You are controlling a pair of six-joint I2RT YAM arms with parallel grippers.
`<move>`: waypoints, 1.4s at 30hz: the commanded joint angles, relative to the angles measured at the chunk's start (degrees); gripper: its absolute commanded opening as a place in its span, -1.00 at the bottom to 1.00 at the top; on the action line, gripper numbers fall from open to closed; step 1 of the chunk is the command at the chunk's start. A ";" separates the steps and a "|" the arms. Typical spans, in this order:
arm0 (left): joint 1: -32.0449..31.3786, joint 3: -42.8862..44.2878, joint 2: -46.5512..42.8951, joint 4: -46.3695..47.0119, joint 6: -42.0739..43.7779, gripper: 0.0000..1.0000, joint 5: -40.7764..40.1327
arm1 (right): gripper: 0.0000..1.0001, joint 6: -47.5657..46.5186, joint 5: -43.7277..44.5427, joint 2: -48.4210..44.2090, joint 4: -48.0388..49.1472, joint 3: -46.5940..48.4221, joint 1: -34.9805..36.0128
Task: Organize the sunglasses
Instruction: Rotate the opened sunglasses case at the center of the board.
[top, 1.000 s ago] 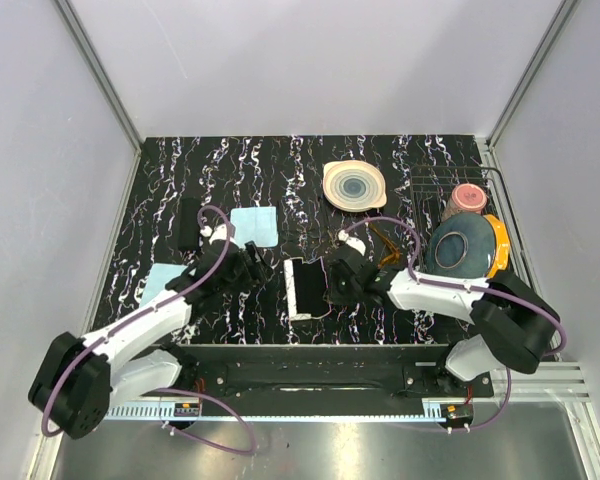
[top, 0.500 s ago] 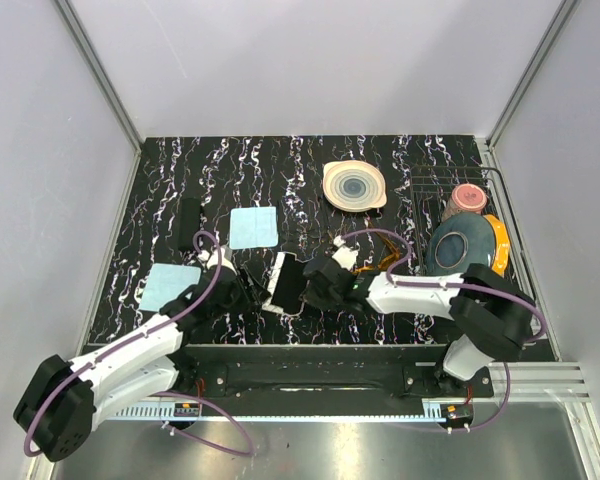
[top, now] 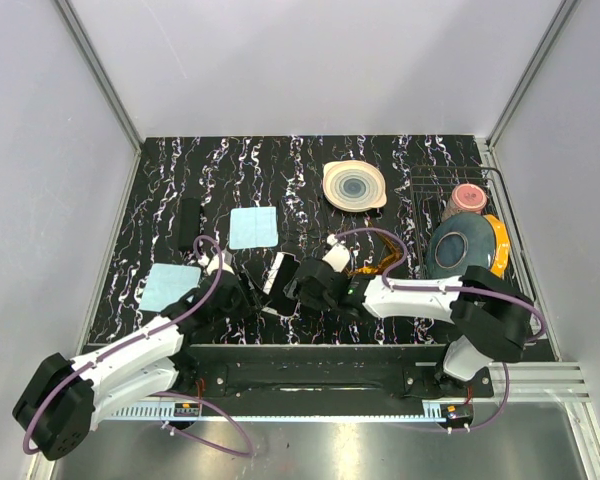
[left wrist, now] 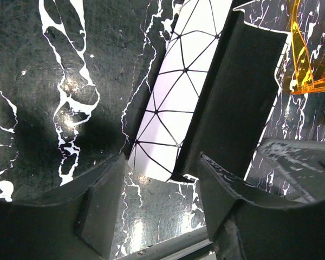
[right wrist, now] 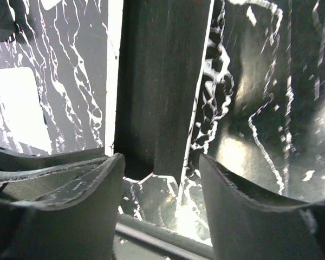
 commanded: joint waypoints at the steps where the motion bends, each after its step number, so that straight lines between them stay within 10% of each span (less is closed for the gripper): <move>1: -0.59 -0.02 -0.25 1.44 -0.64 0.25 -1.42 | 0.37 -12.01 11.89 -4.46 -1.44 -0.17 0.25; 10: -1.20 0.86 -4.73 -8.05 -2.39 0.55 -5.46 | 0.71 -38.74 6.50 -3.07 -2.32 3.08 -7.30; 22: -2.61 -1.60 -6.15 -1.19 0.33 -0.27 1.13 | -0.11 -49.48 -4.51 8.25 -5.30 15.47 -14.68; 42: -3.75 0.60 -2.45 -5.06 0.24 -0.38 -1.68 | -0.20 -49.57 -9.42 22.08 -9.00 24.88 -18.82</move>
